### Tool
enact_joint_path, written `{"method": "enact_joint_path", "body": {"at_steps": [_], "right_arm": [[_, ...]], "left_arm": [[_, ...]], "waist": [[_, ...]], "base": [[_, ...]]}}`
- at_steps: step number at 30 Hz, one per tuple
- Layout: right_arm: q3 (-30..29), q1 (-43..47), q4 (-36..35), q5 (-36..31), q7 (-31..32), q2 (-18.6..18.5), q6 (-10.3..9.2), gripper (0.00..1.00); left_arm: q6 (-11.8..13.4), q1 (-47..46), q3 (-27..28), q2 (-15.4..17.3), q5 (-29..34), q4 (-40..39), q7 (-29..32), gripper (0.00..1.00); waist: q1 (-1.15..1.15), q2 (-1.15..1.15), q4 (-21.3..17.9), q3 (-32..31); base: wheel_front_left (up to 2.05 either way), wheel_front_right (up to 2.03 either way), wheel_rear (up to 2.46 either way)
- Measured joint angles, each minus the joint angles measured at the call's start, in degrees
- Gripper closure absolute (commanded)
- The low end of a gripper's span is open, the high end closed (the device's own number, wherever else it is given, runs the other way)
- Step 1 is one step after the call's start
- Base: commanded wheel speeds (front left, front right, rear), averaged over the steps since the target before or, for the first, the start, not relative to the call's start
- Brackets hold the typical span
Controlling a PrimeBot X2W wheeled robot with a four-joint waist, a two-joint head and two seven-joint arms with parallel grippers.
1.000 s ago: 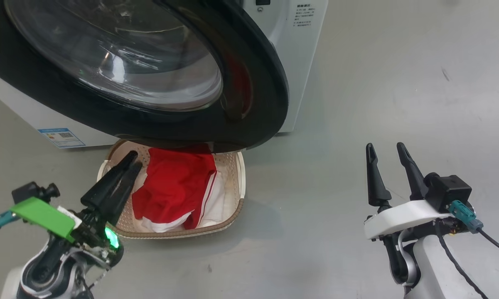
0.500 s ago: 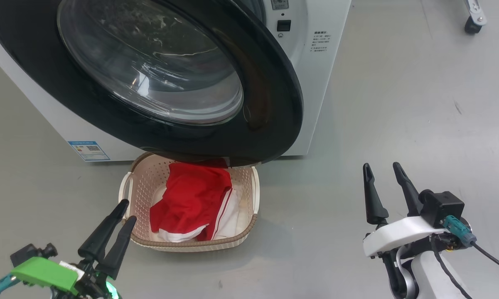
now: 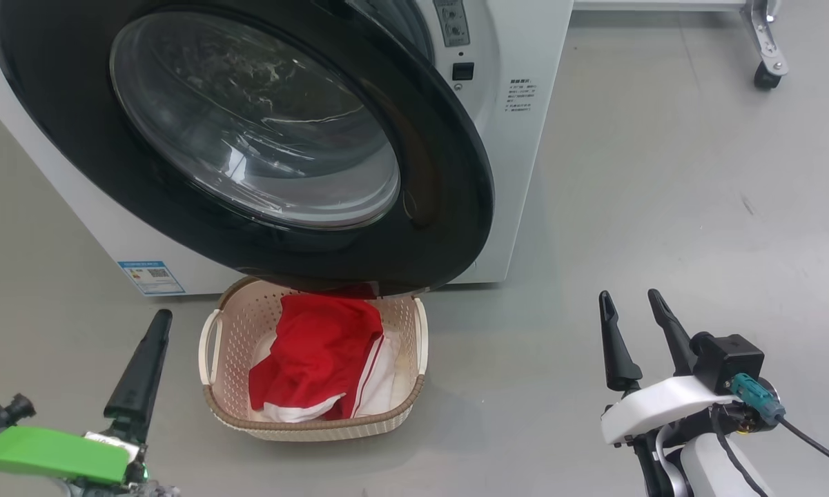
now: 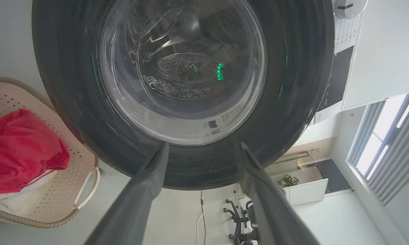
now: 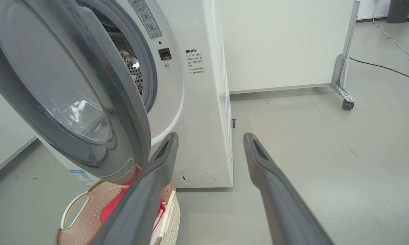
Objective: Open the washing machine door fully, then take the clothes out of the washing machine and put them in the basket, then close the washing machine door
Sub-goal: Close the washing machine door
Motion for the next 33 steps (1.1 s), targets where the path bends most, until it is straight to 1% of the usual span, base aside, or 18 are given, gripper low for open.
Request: {"method": "enact_joint_path", "body": {"at_steps": [3, 4, 6, 8, 9, 10, 13, 14, 16, 17, 18, 21, 24, 29, 33], "right_arm": [[-0.1, 0.3, 0.0, 0.0, 0.0, 0.0, -0.04, 0.0], [-0.2, 0.4, -0.1, 0.0, 0.0, 0.0, -0.05, 0.0], [-0.4, 0.5, -0.1, -0.2, 0.0, 0.0, -0.07, 0.0], [-0.6, 0.6, -0.5, -0.3, 0.0, 0.0, -0.08, 0.0], [-0.7, 0.7, -0.6, -0.5, 0.0, 0.0, -0.09, 0.0], [-0.7, 0.7, -0.6, -0.5, 0.0, 0.0, -0.09, 0.0], [-0.9, 0.7, -0.9, -0.6, 0.0, 0.0, -0.15, 0.0], [-0.9, 0.7, -1.0, -0.8, 0.0, 0.1, -0.15, 0.0], [-1.0, 0.7, -1.2, -0.9, 0.0, 0.1, -0.16, 0.0], [-1.1, 0.8, -1.2, -1.0, 0.0, 0.1, -0.16, 0.0], [-1.1, 0.9, -1.3, -1.0, 0.0, 0.1, -0.16, 0.0], [-1.2, 1.7, -1.5, -1.0, 0.0, 0.1, -0.24, 0.0], [-1.2, 3.1, -1.6, -1.4, 0.0, 0.1, -0.43, 0.0], [-1.0, 4.4, -1.7, -1.6, 0.0, 0.2, -0.65, 0.0], [-0.8, 5.0, -1.7, -2.0, 0.0, 0.2, -0.67, 0.0]], "left_arm": [[0.0, 0.0, -0.6, 0.2, 5.6, -2.5, -3.2, 0.0], [0.0, 0.0, -1.2, 1.1, 9.2, -3.4, -4.1, 0.0], [0.0, -0.1, -1.4, 1.8, 13.4, -4.9, -6.6, 0.0], [0.0, -0.1, -2.7, 4.2, 20.9, -6.3, -8.5, 0.0], [0.0, -0.1, -2.7, 4.9, 23.6, -6.8, -9.9, 0.0], [0.0, -0.1, -2.7, 4.9, 23.6, -6.8, -9.9, 0.0], [0.0, -0.1, -4.2, 6.5, 31.0, -7.2, -12.2, 0.0], [0.0, 0.0, -4.5, 6.3, 31.7, -7.1, -13.2, 0.0], [-0.1, 0.3, -5.4, 7.4, 38.4, -6.5, -14.3, 0.0], [0.0, 0.5, -5.4, 7.5, 40.1, -6.5, -15.3, 0.0], [0.2, 0.9, -5.9, 8.0, 42.9, -6.3, -15.9, 0.0], [2.3, 2.5, -7.0, 8.7, 48.9, -5.4, -17.2, 0.0], [4.7, 4.1, -8.2, 8.9, 53.3, -4.7, -18.3, 0.0], [8.0, 6.6, -9.7, 8.9, 58.7, -2.8, -19.5, 0.0], [9.7, 7.7, -11.6, 8.9, 62.0, -1.2, -20.1, 0.0]], "waist": [[0.0, 0.0, -0.3, -0.6], [0.0, 0.0, -0.4, -0.8], [0.0, 0.0, -0.6, -1.1], [0.0, 0.0, -0.7, -1.3], [0.0, 0.0, -0.8, -1.3], [0.0, 0.0, -0.8, -1.3], [0.0, 0.0, -0.8, -1.6], [0.0, 0.0, -0.8, -1.7], [0.0, 0.0, -0.8, -2.0], [0.0, 0.0, -0.8, -2.3], [0.0, 0.0, -0.8, -2.5], [0.0, 0.0, -0.7, -3.2], [0.0, 0.0, -0.5, -3.8], [0.0, 0.0, -0.4, -4.3], [0.0, 0.0, -0.3, -4.8]], "base": [[0.0, 0.0, 0.0], [0.0, 0.0, 0.0], [0.0, 0.0, 0.0], [0.0, 0.0, 0.0], [0.0, 0.0, 0.0], [0.0, 0.0, 0.0], [0.0, 0.0, 0.0], [0.0, 0.0, 0.0], [0.0, 0.0, 0.0], [0.0, 0.0, 0.0], [0.0, 0.0, 0.0], [0.0, 0.0, 0.0], [0.0, 0.0, 0.0], [0.0, 0.0, 0.0], [0.0, 0.0, 0.0]]}}
